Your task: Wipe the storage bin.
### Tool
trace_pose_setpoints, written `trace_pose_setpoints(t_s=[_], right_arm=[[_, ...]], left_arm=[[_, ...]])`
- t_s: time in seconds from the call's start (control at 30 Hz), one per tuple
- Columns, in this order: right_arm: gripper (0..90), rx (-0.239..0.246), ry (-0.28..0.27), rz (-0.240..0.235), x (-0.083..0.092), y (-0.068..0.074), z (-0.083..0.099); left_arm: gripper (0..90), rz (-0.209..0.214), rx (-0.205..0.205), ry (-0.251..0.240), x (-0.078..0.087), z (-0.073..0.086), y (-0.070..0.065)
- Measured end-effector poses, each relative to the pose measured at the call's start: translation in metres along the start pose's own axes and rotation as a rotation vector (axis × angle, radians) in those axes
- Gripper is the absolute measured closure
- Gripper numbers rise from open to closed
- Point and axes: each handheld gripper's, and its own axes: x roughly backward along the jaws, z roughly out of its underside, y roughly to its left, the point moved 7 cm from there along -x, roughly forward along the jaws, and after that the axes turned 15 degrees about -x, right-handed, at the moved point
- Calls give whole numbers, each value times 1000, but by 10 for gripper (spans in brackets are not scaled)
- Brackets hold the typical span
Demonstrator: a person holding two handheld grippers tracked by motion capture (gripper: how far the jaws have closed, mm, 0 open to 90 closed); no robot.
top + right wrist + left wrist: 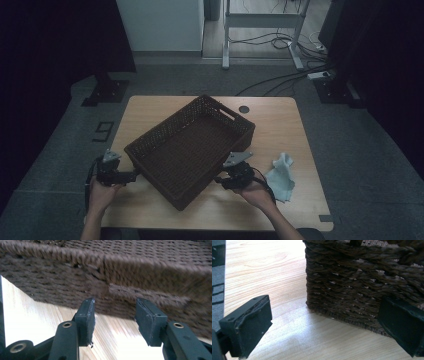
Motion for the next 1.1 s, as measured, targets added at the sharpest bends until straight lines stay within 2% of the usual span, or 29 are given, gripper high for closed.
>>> trace_pose_setpoints(t_s=[0.13, 0.27, 0.33, 0.37, 0.4, 0.5, 0.6, 0.83, 0.93, 1.1], right_arm=[[494, 13, 4, -18, -6, 7, -3], [499, 32, 11, -35, -12, 14, -4], [506, 36, 14, -29, -13, 15, -4], [575, 34, 17, -51, -12, 16, -4], [547, 27, 14, -78, -12, 18, -4], [536, 53, 19, -53, -15, 23, -4], [548, 46, 20, -78, -18, 28, -5], [552, 88, 36, -103, -31, 53, -8], [554, 98, 36, -109, -38, 63, -11], [549, 123, 36, -106, -44, 71, -14]], left_arm=[[0, 13, 25, -31, 10, 0, -2], [0, 24, 17, -33, 20, -1, -7], [0, 28, 17, -32, 24, -1, -8], [0, 28, 18, -33, 25, -2, -8], [0, 31, 24, -34, 27, -2, -8], [0, 35, 35, -38, 31, -3, -8], [0, 33, 50, -44, 36, -4, -6], [0, 23, 50, -24, 42, 4, -1], [0, 22, 58, -21, 43, 9, 0], [0, 19, 60, -13, 45, 14, -1]])
